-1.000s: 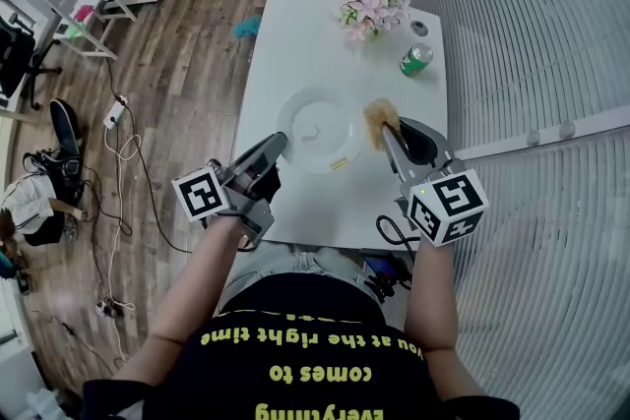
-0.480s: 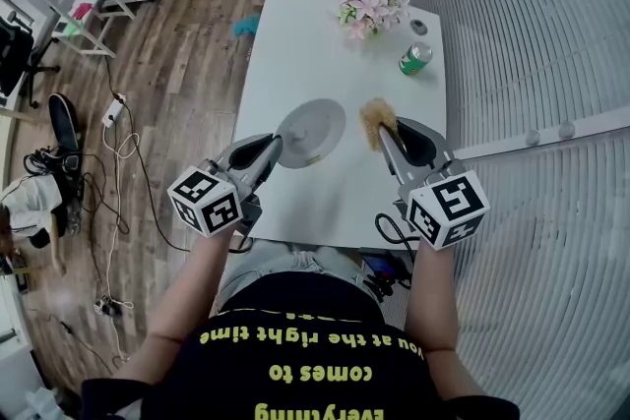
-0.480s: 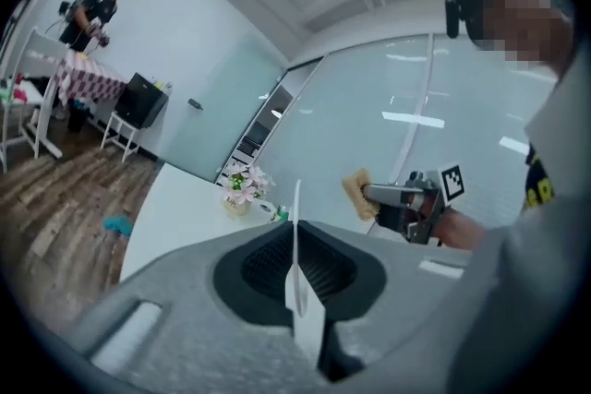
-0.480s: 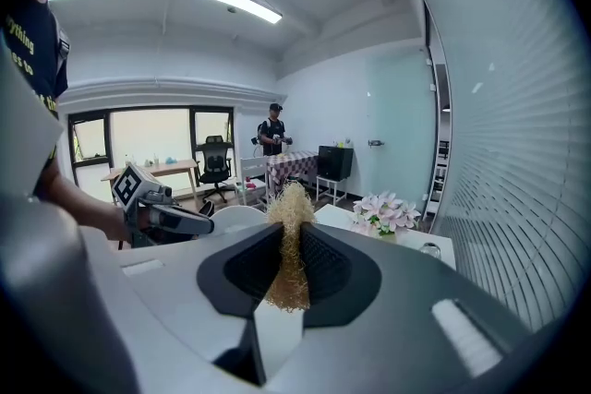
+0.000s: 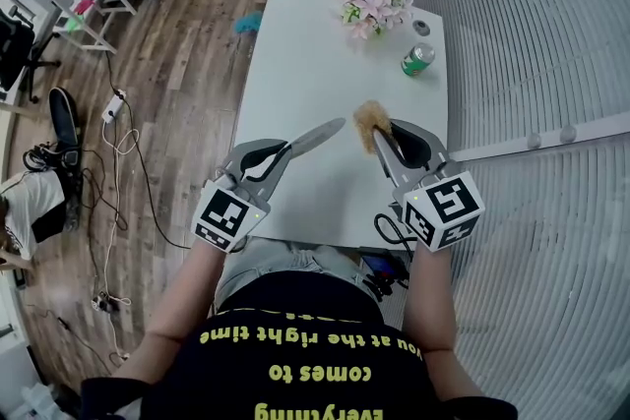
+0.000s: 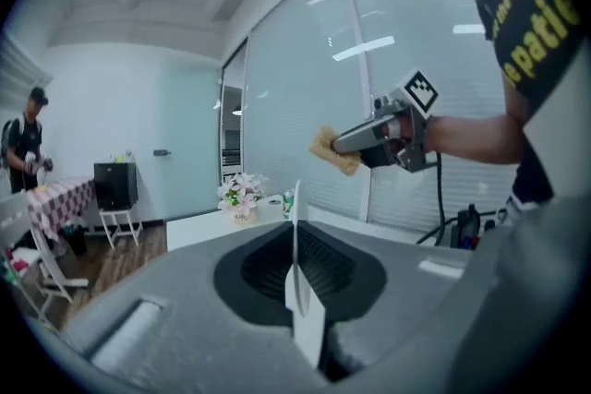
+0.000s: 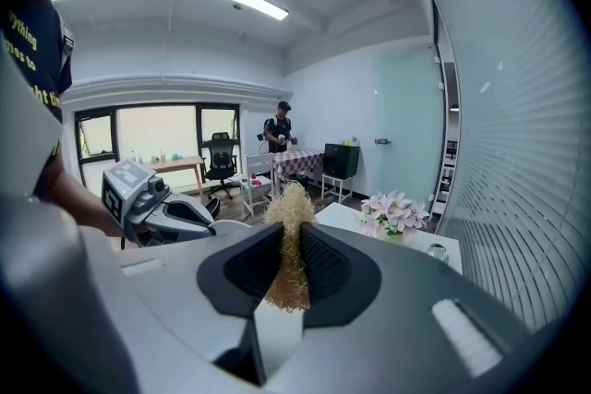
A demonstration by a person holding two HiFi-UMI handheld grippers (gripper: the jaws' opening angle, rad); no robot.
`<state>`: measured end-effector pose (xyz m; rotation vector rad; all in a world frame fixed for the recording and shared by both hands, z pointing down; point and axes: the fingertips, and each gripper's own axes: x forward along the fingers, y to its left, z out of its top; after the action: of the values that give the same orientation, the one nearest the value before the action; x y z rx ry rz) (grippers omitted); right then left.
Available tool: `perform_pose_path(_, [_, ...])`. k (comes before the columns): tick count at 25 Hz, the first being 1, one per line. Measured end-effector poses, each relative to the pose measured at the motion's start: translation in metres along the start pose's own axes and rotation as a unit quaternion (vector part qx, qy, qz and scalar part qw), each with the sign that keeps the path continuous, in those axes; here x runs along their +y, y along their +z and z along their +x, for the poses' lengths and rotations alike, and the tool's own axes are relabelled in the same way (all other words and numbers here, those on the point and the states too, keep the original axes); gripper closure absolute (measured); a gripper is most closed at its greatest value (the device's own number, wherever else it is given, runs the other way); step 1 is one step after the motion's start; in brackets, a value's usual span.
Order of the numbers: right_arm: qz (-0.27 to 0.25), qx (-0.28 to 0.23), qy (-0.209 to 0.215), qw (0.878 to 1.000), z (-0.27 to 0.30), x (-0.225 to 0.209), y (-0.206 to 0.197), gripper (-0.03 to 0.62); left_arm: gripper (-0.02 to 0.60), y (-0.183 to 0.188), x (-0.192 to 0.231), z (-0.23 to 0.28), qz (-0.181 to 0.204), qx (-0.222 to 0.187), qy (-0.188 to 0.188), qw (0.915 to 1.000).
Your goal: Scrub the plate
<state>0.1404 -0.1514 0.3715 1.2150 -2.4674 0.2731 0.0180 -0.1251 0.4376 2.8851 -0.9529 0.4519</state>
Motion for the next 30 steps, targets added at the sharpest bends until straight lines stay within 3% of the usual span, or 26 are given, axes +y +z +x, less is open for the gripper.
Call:
perform_pose_path(5, [-0.002,0.010,0.017,1.000,0.003,0.006,-0.003,0.534,0.569,-0.009,-0.017,0.003,0.097,0.032,-0.011,0.9947])
perform_pose_path(14, [-0.017,0.036,0.060,0.997,0.013,0.011,-0.005,0.534,0.569,-0.017,-0.030,0.009,0.205,0.054,-0.041,0.9764])
perform_pose_path(23, [-0.020,0.054,0.084,0.995,0.023,0.019,-0.012,0.534,0.569,-0.010,-0.032,0.008,0.311,0.061,-0.024,0.9480])
perform_pose_path(28, [-0.025,0.066,0.102,0.992,0.024,0.024,-0.011,0.534,0.569,0.000,-0.037,0.004,0.379,0.059,-0.010,0.9235])
perform_pose_path(30, [-0.032,0.069,0.106,0.991,0.024,0.025,-0.009,0.534,0.569,-0.001,-0.041,0.003,0.389,0.060,-0.019,0.9191])
